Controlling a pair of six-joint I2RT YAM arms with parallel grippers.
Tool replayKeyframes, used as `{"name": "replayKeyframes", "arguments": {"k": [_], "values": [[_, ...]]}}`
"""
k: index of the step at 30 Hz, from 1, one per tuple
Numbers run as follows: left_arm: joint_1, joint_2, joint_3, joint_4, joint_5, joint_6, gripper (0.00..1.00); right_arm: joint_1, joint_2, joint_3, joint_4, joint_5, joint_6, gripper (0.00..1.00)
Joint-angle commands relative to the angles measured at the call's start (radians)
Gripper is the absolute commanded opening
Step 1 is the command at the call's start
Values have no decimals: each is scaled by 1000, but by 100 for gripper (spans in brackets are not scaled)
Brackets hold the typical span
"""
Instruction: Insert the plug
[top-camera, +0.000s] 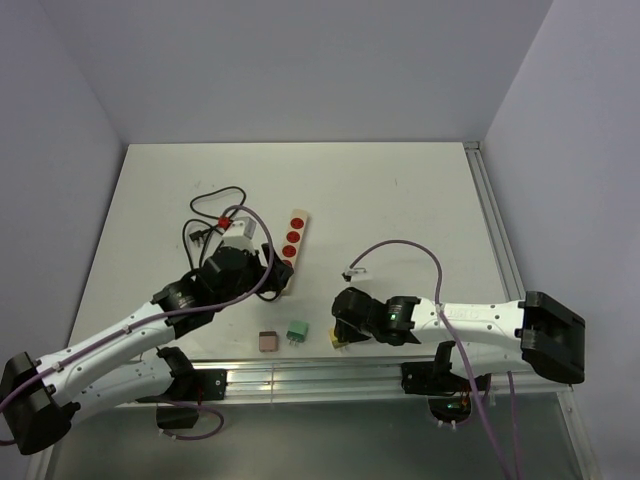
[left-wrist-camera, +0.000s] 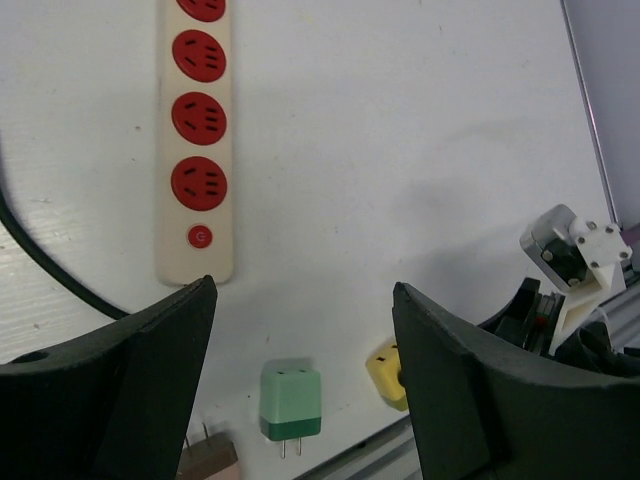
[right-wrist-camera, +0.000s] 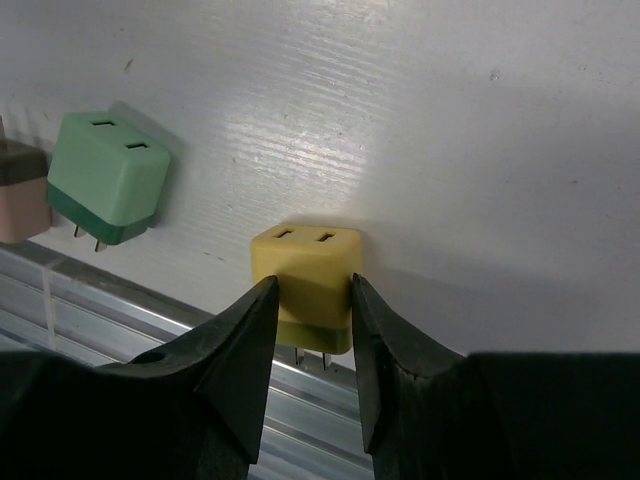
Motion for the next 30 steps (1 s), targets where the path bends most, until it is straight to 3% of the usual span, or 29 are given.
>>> {"name": "replayKeyframes", "arguments": {"k": [1,4,5,8,30], "values": [[-6,-14,-14,45,80,30,77,8,32,6,-26,54,-4,41],[-4,-15,-14,45,97,32,76,8,58,8,-17,41,-9,44],[-4,-18,-17,47,102,32,76,9,65,12,-17,41,-10,52],[-4,-28,-25,52,104,30,76,9,85,23,-19,32,-18,63],[-4,-63,-54,56,104,22,75,58,115,144,-95,63,-47,68]]}}
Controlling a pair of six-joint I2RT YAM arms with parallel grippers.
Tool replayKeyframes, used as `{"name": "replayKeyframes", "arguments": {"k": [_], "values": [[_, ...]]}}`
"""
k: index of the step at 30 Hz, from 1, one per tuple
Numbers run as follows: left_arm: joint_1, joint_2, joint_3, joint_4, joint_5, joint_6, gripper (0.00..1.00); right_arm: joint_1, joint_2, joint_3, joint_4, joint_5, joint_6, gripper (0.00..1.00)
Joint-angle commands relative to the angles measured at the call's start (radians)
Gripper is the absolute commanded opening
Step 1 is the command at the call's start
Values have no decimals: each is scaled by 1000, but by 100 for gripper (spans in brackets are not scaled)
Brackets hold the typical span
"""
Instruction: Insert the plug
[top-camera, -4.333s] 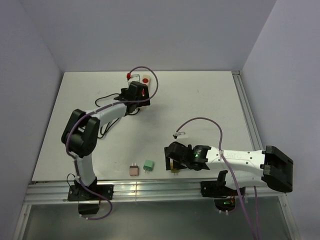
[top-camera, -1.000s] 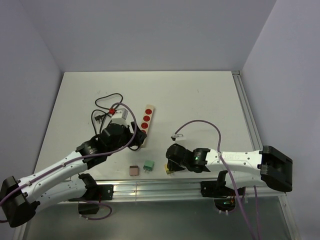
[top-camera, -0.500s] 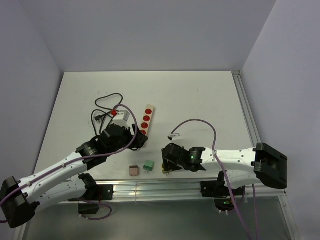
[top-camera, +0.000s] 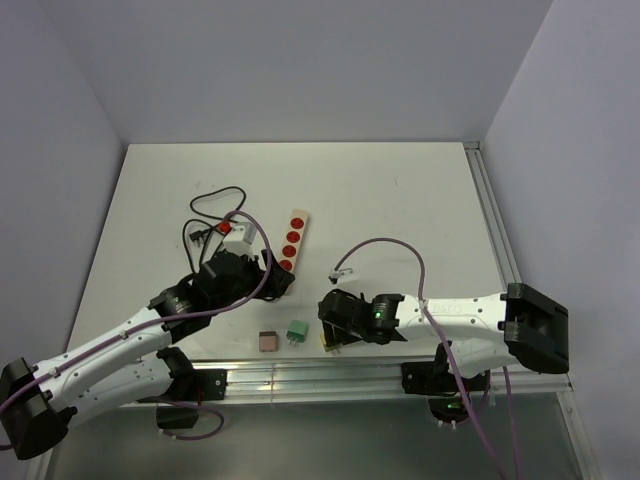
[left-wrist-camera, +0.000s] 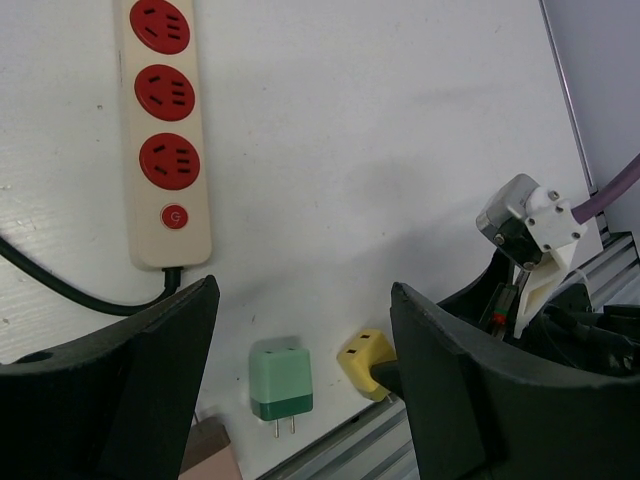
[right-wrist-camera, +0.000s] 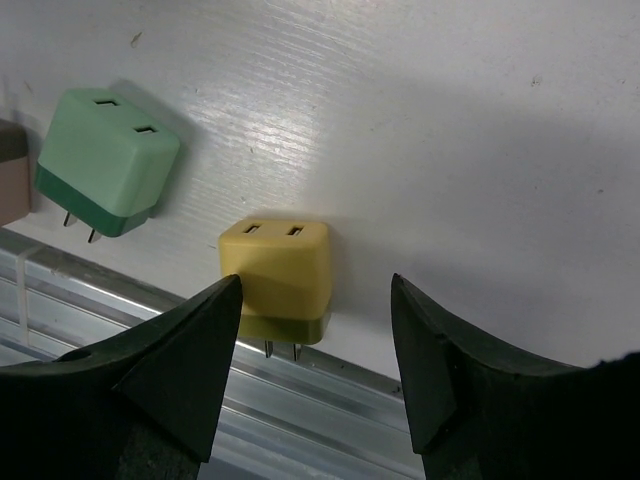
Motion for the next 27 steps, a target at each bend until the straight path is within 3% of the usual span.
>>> {"name": "replayKeyframes", "arguments": {"k": [1,10,20,23,27], "values": [[-4,-16,-8,33,13,9,75,18,-1,47,-40,55,-3,69],[-5,-22,-25,41,12,4,75,57,-19,70,-29,40,-26,69],[-4,-36,-27,32,20,-1,75,86,99,93,-11,49,-21,67],[-4,-50,-27,26,24,-4,75,86,114,90,-9,61,-17,64],[-4,-62,-36,32,29,-8,74,87,114,83,-3,84,-3,52]]}}
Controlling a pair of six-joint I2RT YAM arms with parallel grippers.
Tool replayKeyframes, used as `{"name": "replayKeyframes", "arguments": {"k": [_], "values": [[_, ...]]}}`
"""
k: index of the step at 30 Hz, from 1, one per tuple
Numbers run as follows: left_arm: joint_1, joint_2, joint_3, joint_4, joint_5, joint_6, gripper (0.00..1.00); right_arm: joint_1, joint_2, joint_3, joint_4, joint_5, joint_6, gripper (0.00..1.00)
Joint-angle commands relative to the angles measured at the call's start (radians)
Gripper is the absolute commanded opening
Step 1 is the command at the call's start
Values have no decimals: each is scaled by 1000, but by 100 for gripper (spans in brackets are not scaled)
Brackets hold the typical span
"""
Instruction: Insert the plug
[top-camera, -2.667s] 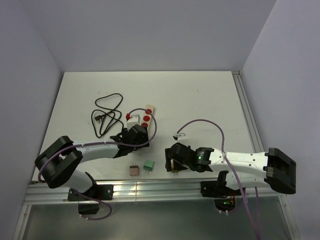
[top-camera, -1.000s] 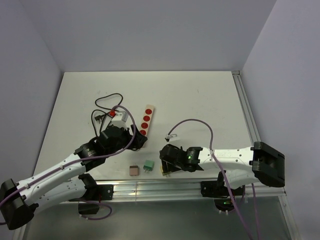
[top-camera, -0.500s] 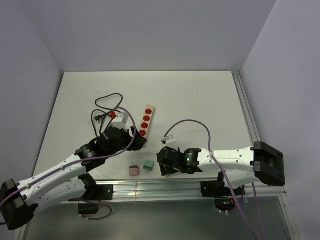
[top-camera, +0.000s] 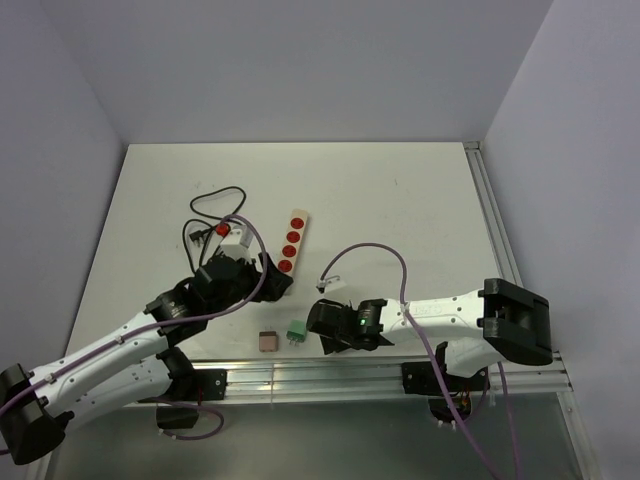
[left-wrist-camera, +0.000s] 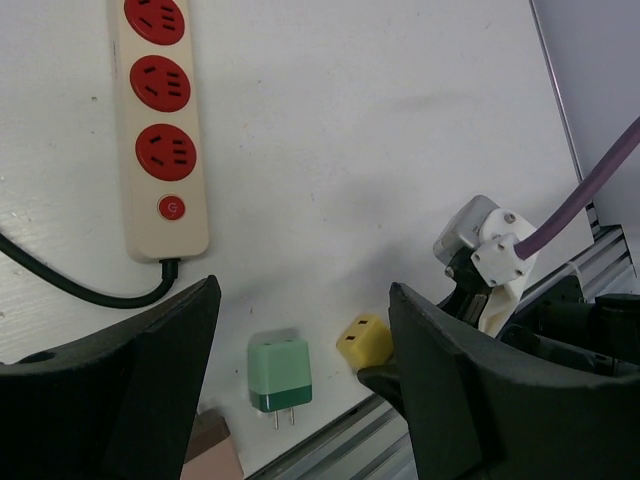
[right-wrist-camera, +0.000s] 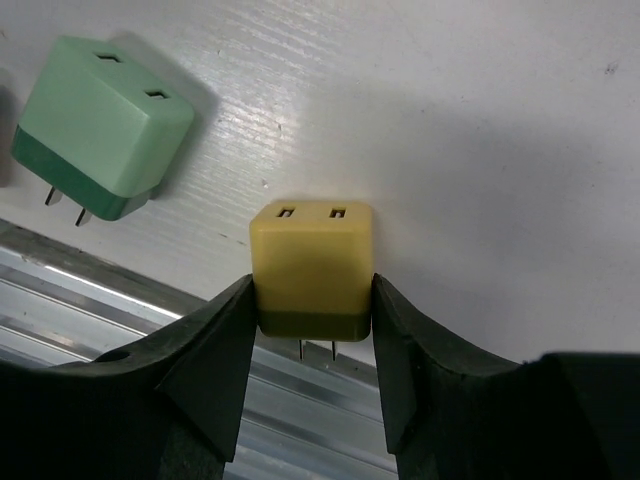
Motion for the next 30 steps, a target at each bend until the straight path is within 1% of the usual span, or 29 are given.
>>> {"name": "replayKeyframes", "arguments": {"k": [1,2,3,5,6,8,9,12,13,14,15,16,17,19,20,22,25,28,30], "values": [[-4,-24,-9,29,17,-6,74,8,-3,25,13,63,16,49],[-4,-26,-13,29,19,-8,73,8,-8,22,18,68,18,45],[-4,-29,-15,32,27,-9,73,8,-13,17,24,68,18,35],[-4,-30,-16,42,39,-12,72,8,-25,2,52,63,13,27],[-4,-30,-16,46,56,-15,71,5,-31,-3,59,62,8,20],[-4,-29,-18,66,79,-20,70,7,-46,-10,73,82,2,10],[-4,-29,-19,74,91,-18,69,7,-54,-16,78,91,-2,0],[-4,-24,-30,135,145,-15,64,7,-146,-58,99,143,-12,0],[-4,-26,-36,157,205,-11,64,7,-211,-82,104,154,-13,0],[-4,-26,-44,181,230,-11,64,8,-249,-95,116,183,-16,0],[-4,-24,-59,244,263,-11,63,7,-288,-108,124,192,-28,0],[-4,-21,-67,270,289,-15,63,7,-368,-139,136,201,-36,0],[-4,-14,-82,304,344,-21,62,7,-413,-154,162,206,-44,0],[-4,-1,-96,390,387,-40,61,7,-524,-202,199,200,-79,0],[-5,20,-105,416,424,-47,61,5,-555,-216,248,188,-97,0],[-7,43,-108,483,454,-69,60,4,-618,-245,291,139,-153,0],[-10,95,-104,543,505,-89,60,4,-651,-253,329,103,-203,0],[-19,147,-72,530,525,-81,59,5,-678,-268,348,87,-242,0],[-33,177,-49,516,511,-74,58,4,-703,-291,383,83,-255,0]]}}
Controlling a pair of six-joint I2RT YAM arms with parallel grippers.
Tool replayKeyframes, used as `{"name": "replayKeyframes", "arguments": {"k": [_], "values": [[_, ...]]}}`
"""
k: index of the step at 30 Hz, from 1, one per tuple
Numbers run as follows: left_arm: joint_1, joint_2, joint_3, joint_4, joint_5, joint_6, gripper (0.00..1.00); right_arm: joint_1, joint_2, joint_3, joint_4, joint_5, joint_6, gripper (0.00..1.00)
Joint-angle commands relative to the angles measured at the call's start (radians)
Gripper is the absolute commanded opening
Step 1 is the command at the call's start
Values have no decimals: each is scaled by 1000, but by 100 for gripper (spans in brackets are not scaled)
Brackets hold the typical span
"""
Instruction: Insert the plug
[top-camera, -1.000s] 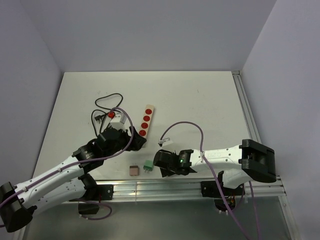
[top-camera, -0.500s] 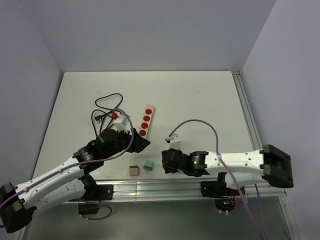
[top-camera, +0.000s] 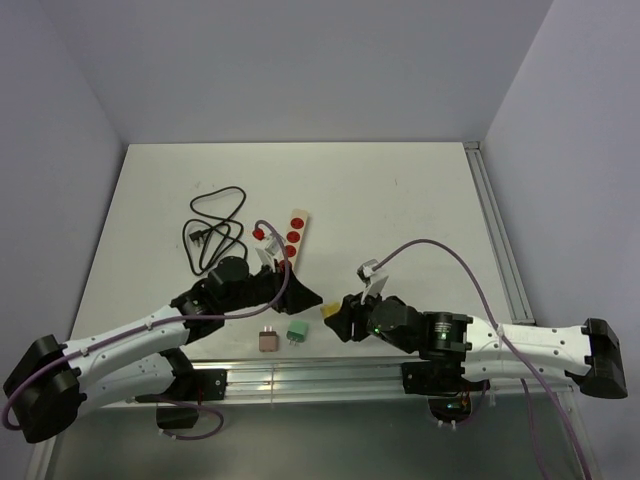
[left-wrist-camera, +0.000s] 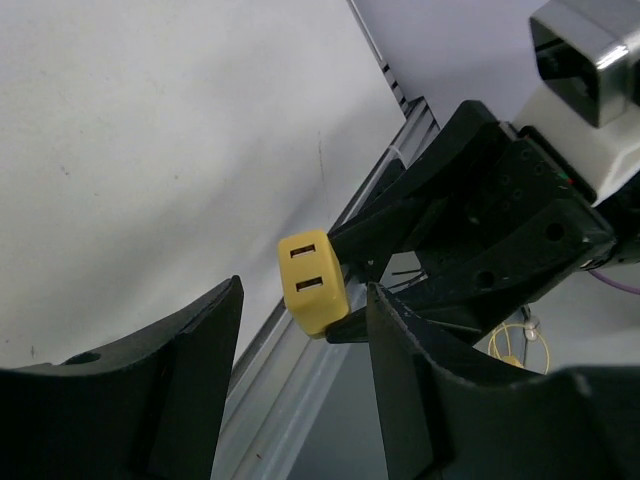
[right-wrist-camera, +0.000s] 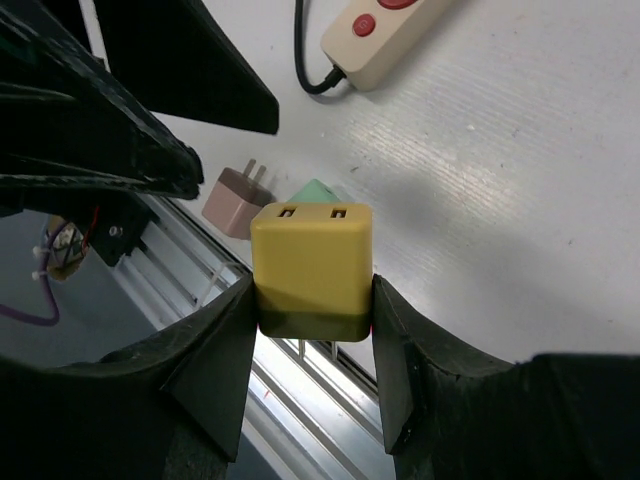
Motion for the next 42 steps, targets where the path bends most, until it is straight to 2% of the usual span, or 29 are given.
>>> {"name": "replayKeyframes", "arguments": {"k": [1,5,8,13,15,16,17,18,23,27,34,42], "values": [[-22,26,52,58,35,-4,58,2,-65,-32,102,-6,-61,0],[-28,-52,8,67,-41,-15,58,1,-94,-12,-12,109,46,0],[-29,-136,-39,98,-103,2,61,-19,-94,37,-112,119,149,0],[-80,-192,-90,176,-182,131,76,-107,-47,165,-213,33,272,0],[-132,-207,-113,231,-273,174,80,-133,-31,220,-236,-20,324,0],[-156,-221,-139,254,-308,224,85,-175,-16,232,-238,-56,338,0],[-187,-227,-153,283,-403,250,87,-199,-10,241,-234,-88,360,0],[-247,-230,-162,308,-444,301,88,-228,1,254,-224,-155,370,0],[-367,-158,-158,416,-662,424,90,-338,64,290,-183,-231,470,0],[-391,-91,-162,552,-707,450,95,-338,101,317,-207,-205,535,0],[-425,75,-103,635,-834,476,94,-337,46,251,-132,-191,715,0],[-428,138,-75,712,-853,461,91,-337,67,258,-135,-186,742,0]]}}
